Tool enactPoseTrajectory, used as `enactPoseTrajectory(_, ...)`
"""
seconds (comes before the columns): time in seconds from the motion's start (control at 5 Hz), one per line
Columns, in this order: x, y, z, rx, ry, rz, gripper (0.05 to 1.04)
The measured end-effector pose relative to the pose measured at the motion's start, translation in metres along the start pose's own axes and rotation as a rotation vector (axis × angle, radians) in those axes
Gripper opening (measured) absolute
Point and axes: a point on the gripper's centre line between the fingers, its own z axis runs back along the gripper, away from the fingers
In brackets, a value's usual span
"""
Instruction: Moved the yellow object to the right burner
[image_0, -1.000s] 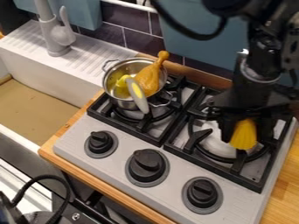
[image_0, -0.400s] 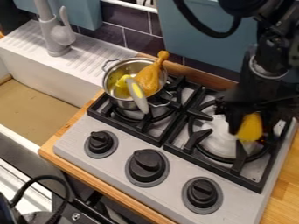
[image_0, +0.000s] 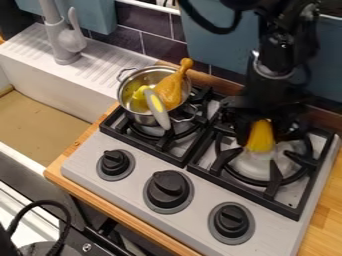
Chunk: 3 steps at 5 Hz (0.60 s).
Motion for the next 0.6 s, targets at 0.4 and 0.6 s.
enactPoseTrajectory(0.4, -0.0003, 0.0023, -0.0010, 0.006, -0.001, -0.019, 0.721)
enactPoseTrajectory(0.6, -0.0063, 0.0042, 0.0000, 0.021, 0.040, -0.016, 0.973)
